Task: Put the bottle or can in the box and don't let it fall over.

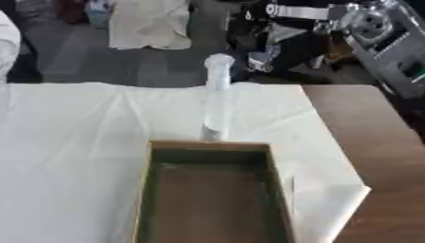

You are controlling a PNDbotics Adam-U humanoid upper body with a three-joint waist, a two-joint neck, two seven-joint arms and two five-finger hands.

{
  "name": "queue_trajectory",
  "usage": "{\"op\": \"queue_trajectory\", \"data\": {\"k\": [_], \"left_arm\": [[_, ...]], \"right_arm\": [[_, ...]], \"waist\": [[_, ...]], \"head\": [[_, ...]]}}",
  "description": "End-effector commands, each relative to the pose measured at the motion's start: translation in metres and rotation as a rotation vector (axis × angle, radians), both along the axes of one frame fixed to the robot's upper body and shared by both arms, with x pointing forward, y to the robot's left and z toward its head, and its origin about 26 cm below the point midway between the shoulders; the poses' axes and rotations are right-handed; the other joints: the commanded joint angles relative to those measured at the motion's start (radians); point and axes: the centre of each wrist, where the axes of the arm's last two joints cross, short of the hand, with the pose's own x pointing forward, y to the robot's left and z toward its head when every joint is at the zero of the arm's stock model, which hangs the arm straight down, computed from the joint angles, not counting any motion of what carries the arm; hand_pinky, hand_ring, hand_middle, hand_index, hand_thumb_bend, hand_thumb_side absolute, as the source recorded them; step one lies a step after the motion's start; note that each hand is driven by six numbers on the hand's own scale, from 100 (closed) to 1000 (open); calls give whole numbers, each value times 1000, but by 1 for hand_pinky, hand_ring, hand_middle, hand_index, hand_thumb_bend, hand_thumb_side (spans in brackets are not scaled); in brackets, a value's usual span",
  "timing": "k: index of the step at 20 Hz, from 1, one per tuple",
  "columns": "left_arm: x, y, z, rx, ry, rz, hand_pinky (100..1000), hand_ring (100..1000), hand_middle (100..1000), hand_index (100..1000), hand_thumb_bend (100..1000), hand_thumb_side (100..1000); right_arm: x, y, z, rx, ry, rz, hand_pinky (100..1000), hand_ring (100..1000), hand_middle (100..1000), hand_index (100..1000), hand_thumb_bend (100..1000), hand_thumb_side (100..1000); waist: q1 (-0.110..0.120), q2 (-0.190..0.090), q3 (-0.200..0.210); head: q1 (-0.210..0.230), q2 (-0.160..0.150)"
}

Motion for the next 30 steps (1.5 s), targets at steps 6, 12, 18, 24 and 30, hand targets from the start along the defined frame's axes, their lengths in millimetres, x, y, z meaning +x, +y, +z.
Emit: {"op": "queue_trajectory", "data": {"k": [6,12,18,24,30], "left_arm": [[-2,-1,15,34,-41,-13,776,844,823,840,252,988],[-2,-3,16,30,-45,-21,776,844,823,840,251,990],[-1,-3,15,26,-41,-21,776,844,821,840,252,991],[-1,-4,15,24,-42,-26,777,844,819,840,253,994],[0,-6,16,24,-44,-34,777,841,816,839,254,996]], "right_arm": [[-7,0,15,14,-44,50,862,851,791,851,100,537],[-7,-1,15,43,-36,74,857,848,786,849,124,465],[-5,-3,16,75,-2,112,847,830,774,844,155,399],[-8,-9,18,107,11,140,845,832,770,839,164,375],[-16,-11,17,123,-8,145,844,838,767,836,167,367]], "waist": [[1,5,13],[2,18,14],[1,27,15],[-3,38,15],[-9,47,23]], "head": [[1,-3],[11,15],[10,21],[8,14],[-3,1]]}}
